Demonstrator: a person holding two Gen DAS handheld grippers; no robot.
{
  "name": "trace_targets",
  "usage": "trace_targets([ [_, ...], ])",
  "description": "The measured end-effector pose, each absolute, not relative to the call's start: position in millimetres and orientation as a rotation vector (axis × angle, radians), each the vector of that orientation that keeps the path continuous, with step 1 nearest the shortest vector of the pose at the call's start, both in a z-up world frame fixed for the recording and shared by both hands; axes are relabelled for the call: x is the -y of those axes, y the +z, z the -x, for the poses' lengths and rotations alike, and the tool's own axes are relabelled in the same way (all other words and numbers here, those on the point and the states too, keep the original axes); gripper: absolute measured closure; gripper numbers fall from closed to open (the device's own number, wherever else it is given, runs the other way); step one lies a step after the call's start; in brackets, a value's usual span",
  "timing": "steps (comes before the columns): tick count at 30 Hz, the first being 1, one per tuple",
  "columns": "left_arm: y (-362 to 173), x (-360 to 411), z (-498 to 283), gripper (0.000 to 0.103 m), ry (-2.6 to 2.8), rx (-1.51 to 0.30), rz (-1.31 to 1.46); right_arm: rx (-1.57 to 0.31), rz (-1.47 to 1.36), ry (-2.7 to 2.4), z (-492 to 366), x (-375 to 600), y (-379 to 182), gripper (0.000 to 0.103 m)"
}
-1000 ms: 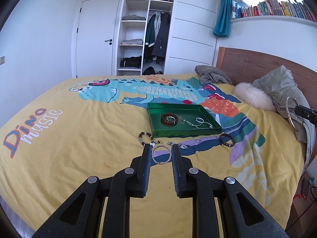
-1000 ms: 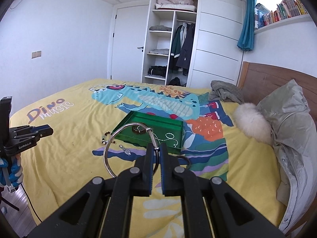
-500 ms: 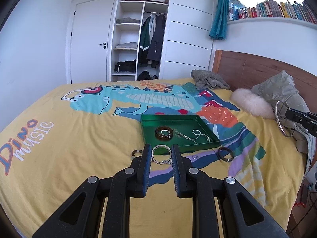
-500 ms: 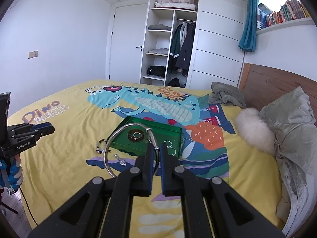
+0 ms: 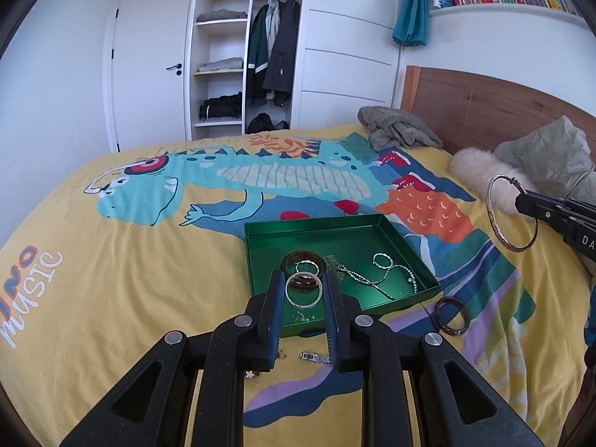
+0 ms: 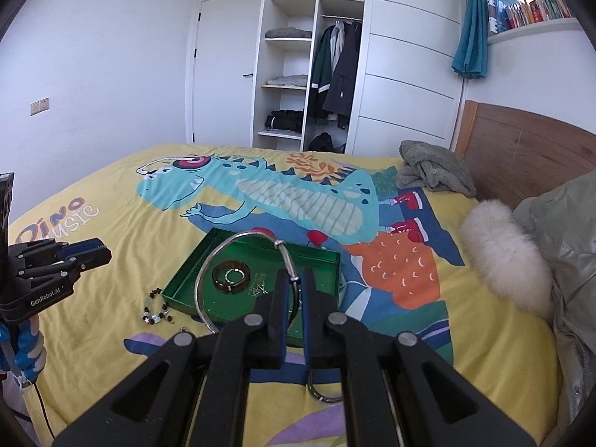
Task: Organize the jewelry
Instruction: 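Open the left tool over the tray while the right tool releases the silver bangle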
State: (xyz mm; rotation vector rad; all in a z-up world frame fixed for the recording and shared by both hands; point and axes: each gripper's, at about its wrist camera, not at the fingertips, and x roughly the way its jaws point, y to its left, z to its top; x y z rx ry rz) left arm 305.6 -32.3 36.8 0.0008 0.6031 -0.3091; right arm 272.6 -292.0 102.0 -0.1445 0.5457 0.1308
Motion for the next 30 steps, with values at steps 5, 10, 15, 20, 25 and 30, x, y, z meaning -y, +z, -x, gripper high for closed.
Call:
trace_targets([
  [5,-2,55,-359,0.083,-0.310,-0.675,-0.010,-0.612,0.117,0.124,-335,297,65,0.098],
  [10,-46,69,-402,0.083,-0.284,-0.752,-0.013,-0.679,0.087,0.123,-383,298,18,0.097],
  [15,-76,72,-429,0.083,-0.254,-0.812,-0.018,-0.767,0.068,0.120,-418,297,-37,0.097],
  [20,-95,73,-439,0.083,-0.239,-0.850,-0.026,-0.865,0.035,0.109,-436,301,-84,0.097],
  [25,-105,71,-442,0.083,-0.234,-0.877,-0.012,-0.904,-0.002,0.075,-436,315,-104,0.096],
  [30,-106,67,-445,0.083,-0.222,-0.900,0.020,-0.907,-0.021,0.053,-426,326,-102,0.084],
])
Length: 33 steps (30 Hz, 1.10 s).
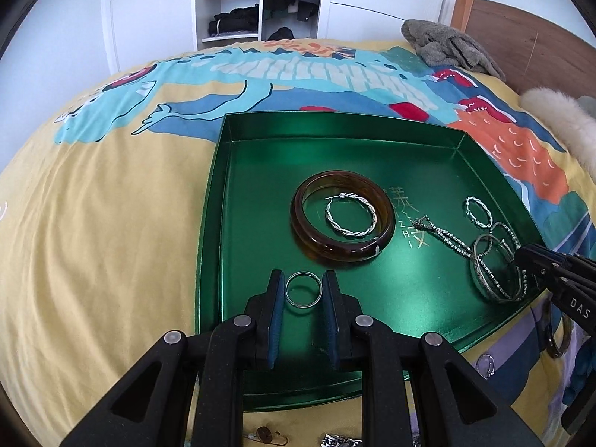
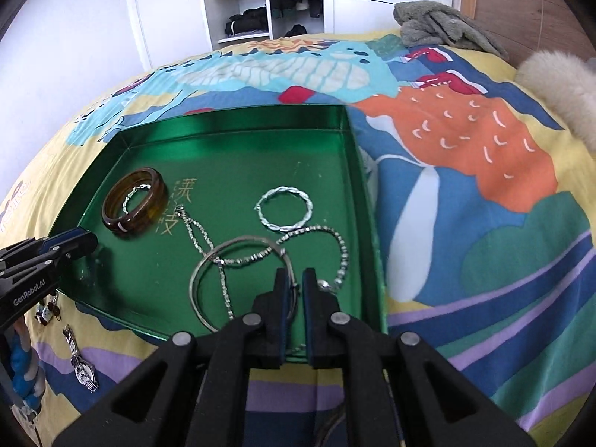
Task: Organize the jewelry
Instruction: 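Open the left tool over the tray while the right tool releases the silver bangle, then withdraw both tools from the tray toward the beaded bracelet and silver watch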
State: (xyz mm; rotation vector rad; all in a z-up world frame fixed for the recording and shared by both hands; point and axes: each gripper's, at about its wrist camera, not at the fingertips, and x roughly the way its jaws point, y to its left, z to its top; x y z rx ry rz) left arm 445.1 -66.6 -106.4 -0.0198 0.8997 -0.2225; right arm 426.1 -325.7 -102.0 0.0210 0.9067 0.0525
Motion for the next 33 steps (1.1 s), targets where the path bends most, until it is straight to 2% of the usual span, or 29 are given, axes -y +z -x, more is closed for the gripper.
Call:
trace_targets([
  [1,-105,65,-446,0.081,-0.224,-0.905,0.033,-0.902,-0.028,0.048,-425,328,-99,0.071],
  [3,-98,61,-444,0.080,-0.218,-0.898,0.041,-0.875,-0.037,0.043,-418,332,-88,0.066],
  [7,-70,53,-429,0.076,-0.234,-0.860,0.051,-0.827,-0.022,0.038,-401,337,-58,0.066],
  [11,-24,42,-395,0.062,-0.259,-0.782,0.039,-0.754,-0.029,0.040,-369,340,-16,0.066],
  [13,0,31,-373,0.060,-0.266,-0.741,0.034,-0.713,-0.026,0.043,-349,339,6,0.066],
  [18,42,2,-319,0.059,-0.261,-0.680,0.030,-0.632,-0.017,0.048,-290,338,54,0.066],
  [25,62,-49,-254,0.058,-0.224,-0.662,0.058,-0.562,-0.009,0.011,-209,337,99,0.066],
  [33,68,-90,-197,0.056,-0.179,-0.639,0.034,-0.533,-0.011,-0.012,-143,333,113,0.066],
])
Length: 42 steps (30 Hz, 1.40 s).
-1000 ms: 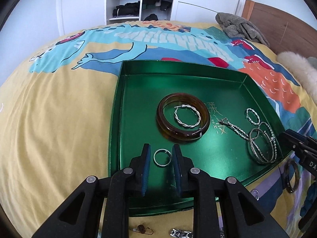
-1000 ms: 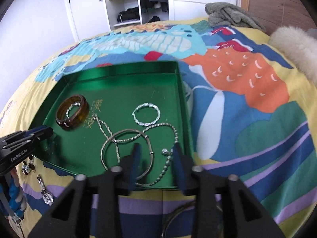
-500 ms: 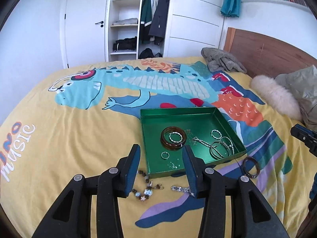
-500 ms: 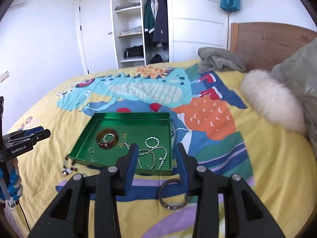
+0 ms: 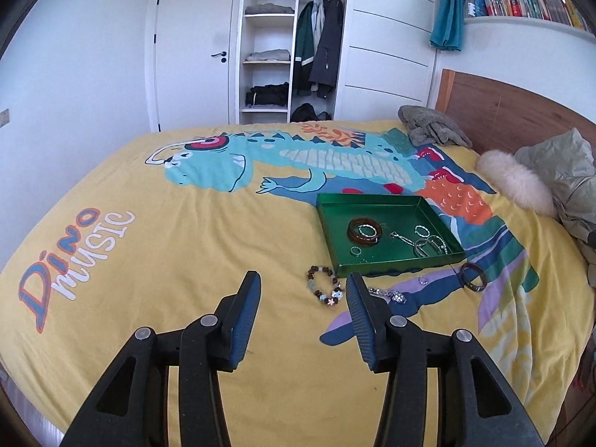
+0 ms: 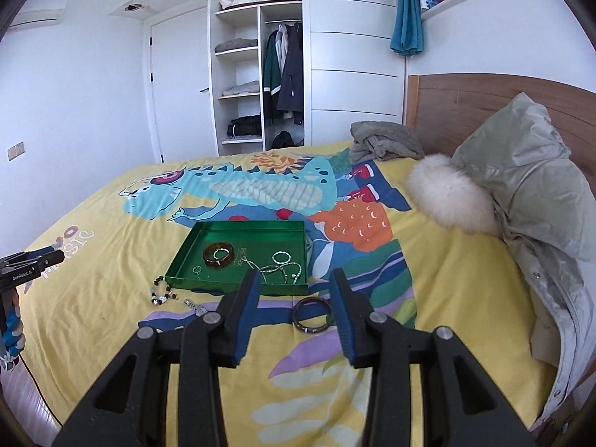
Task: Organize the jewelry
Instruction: 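Withdraw both tools from the tray toward the beaded bracelet and silver watch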
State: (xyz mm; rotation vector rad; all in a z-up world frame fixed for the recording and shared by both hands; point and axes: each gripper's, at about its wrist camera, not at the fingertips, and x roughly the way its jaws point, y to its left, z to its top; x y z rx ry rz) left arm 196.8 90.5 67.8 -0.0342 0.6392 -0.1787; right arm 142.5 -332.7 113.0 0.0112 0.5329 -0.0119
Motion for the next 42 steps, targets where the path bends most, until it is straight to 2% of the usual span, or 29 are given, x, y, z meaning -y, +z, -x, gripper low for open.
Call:
trace_targets([
  [23,59,-121,-129,0.040,-0.144,-0.605,0.070,-0.518,-0.014,-0.010,-77,315,111,0.062],
  [26,56,-120,-119,0.032,-0.129,-0.601,0.070,-0.529,-0.020,-0.004,-73,312,104,0.062],
  [42,37,-116,-105,0.029,-0.127,-0.617,0.043,-0.559,-0.036,0.013,-65,300,86,0.061],
])
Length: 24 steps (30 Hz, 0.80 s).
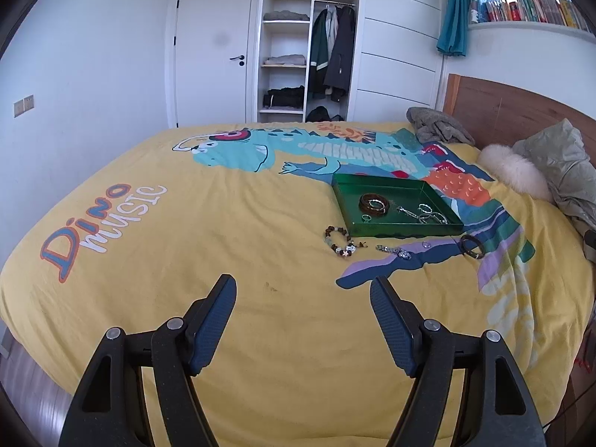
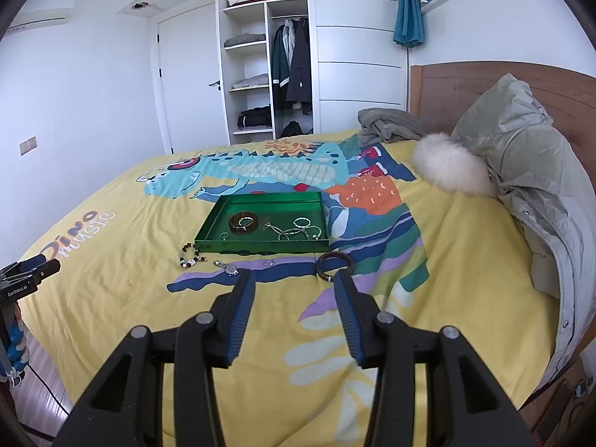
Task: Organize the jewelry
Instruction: 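Withdraw both tools from the tray toward the beaded bracelet and silver watch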
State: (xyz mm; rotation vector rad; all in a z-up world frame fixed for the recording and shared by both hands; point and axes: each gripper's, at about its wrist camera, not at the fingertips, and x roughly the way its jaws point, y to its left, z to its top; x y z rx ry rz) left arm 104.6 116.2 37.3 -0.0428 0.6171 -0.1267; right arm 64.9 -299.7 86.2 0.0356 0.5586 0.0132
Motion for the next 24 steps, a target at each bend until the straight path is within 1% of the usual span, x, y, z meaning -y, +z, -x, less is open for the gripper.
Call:
trace_targets([
  [24,-19,-91,-156,0.029,-0.166,-0.737,0.006,-0.647,-0.070,0.084,-113,309,39,0.059],
])
